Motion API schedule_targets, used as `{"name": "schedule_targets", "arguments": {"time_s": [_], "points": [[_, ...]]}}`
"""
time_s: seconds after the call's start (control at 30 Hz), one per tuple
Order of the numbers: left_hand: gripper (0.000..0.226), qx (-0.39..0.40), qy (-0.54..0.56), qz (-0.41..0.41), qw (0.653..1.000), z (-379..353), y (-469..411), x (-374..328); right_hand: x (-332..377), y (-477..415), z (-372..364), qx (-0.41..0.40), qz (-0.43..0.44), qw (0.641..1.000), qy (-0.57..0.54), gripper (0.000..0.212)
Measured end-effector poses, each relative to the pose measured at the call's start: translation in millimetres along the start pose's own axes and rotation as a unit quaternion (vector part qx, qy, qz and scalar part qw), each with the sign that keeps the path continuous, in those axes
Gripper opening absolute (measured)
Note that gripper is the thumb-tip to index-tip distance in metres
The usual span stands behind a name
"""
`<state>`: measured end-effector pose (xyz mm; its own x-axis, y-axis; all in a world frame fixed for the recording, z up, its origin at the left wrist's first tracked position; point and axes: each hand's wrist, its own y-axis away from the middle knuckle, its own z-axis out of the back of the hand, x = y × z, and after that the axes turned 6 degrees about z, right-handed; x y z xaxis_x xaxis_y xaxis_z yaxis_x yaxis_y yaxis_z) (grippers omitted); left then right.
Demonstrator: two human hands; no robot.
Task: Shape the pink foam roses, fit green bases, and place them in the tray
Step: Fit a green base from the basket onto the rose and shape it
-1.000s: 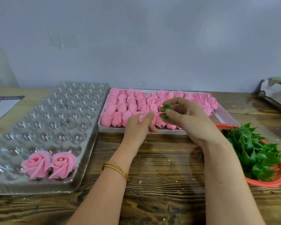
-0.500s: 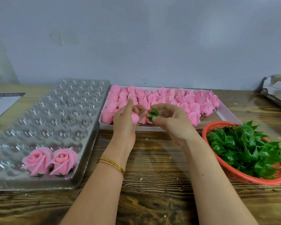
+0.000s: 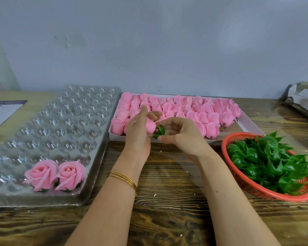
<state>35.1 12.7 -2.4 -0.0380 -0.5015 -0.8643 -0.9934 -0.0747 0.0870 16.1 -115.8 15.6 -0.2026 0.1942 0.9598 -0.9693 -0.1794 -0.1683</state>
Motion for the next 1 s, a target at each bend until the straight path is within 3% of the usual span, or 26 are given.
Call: {"name": "schedule_targets", "arguments": {"time_s": [1.0], "points": [[0.055,0.002,-0.097,-0.043,0.994,-2,5,5,-2,-1,-10,-0.026,0.007,0.997,-0.076,0.037]]}}
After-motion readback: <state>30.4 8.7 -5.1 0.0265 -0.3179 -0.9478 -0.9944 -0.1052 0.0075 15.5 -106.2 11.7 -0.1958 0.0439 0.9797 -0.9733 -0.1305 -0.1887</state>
